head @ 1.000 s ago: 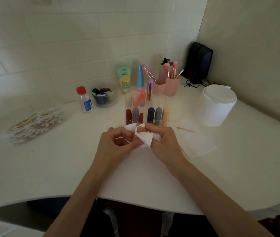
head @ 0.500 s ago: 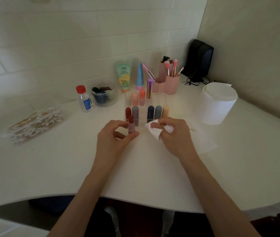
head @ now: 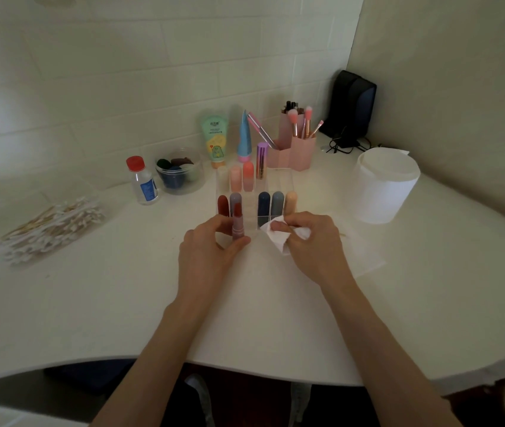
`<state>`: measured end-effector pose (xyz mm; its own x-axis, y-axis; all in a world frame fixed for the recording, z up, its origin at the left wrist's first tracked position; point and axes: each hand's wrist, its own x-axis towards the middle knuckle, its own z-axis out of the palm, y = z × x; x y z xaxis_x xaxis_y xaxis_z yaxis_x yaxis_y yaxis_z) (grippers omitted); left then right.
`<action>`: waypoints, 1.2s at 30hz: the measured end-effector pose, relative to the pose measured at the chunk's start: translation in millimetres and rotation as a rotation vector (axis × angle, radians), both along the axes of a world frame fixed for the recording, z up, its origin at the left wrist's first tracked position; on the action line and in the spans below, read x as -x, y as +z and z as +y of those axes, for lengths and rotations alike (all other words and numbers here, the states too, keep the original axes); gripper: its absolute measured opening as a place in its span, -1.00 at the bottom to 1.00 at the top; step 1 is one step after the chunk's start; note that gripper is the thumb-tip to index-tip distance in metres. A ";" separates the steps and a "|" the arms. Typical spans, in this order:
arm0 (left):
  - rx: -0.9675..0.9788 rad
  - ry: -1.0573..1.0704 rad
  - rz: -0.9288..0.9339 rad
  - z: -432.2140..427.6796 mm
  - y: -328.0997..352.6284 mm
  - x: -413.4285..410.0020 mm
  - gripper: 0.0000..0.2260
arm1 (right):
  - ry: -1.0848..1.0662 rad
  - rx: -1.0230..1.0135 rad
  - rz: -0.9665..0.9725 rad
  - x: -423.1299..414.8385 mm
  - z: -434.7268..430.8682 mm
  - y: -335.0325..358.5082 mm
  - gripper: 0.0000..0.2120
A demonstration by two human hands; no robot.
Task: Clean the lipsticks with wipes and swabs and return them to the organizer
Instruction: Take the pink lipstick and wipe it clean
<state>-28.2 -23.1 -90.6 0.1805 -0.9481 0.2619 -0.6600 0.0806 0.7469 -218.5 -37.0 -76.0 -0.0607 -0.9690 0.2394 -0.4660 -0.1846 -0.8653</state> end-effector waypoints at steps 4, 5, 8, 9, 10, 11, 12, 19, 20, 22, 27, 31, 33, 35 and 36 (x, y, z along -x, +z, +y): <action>-0.050 0.002 -0.050 -2.1 -4.4 0.7 -0.69 | 0.019 -0.017 -0.009 -2.2 1.7 -0.2 -0.93; -0.055 0.002 -0.050 -2.2 -4.7 1.0 -0.68 | 0.022 -0.022 -0.010 -2.6 1.9 0.0 -0.93; -0.057 0.007 -0.058 -2.0 -4.2 1.2 -0.66 | 0.028 -0.032 -0.033 -2.9 1.7 -1.5 -0.93; -0.060 0.008 -0.061 -2.3 -4.3 1.4 -0.65 | 0.030 -0.035 -0.035 -3.2 2.2 -1.7 -0.93; -0.070 0.012 -0.063 -2.4 -3.7 1.9 -0.64 | 0.032 -0.038 -0.030 -3.6 2.7 -1.9 -0.92; -0.076 0.015 -0.062 -2.2 -3.4 2.2 -0.62 | 0.035 -0.040 -0.022 -4.0 3.4 -1.9 -0.92; -0.075 0.019 -0.060 -1.8 -3.1 2.5 -0.62 | 0.042 -0.040 -0.021 -4.2 3.4 -2.4 -0.91; -0.025 0.008 -0.034 2.2 -5.3 -0.1 -0.77 | 0.066 -0.012 0.001 -3.7 3.6 -1.7 -0.88; -0.027 0.014 -0.039 2.0 -5.3 0.1 -0.78 | 0.065 -0.012 0.001 -3.7 3.7 -1.7 -0.88; -0.034 0.027 -0.048 0.7 -4.4 0.8 -0.75 | 0.065 -0.009 0.002 -3.8 3.7 -1.8 -0.86; -0.007 0.037 -0.056 -0.4 -3.4 1.1 -0.76 | 0.061 -0.009 0.007 -3.6 3.9 -2.3 -0.87; 0.001 0.042 -0.031 0.1 -3.6 2.0 -0.77 | 0.062 -0.014 0.014 -3.3 5.0 -0.9 -0.86; -0.008 0.046 -0.047 -0.8 -3.6 2.6 -0.75 | 0.063 -0.017 0.022 -3.2 5.1 -1.7 -0.87; -0.022 0.052 -0.068 -2.5 -4.4 3.3 -0.73 | 0.065 -0.017 0.030 -3.0 5.2 -2.3 -0.87; -0.033 0.055 -0.078 -3.5 -4.7 3.6 -0.72 | 0.065 -0.015 0.028 -3.0 5.3 -2.0 -0.87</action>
<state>-31.7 -26.6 -95.2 0.2125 -0.9457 0.2460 -0.7188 0.0193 0.6950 -215.6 -31.7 -78.1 0.0089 -0.9743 0.2251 -0.4772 -0.2020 -0.8553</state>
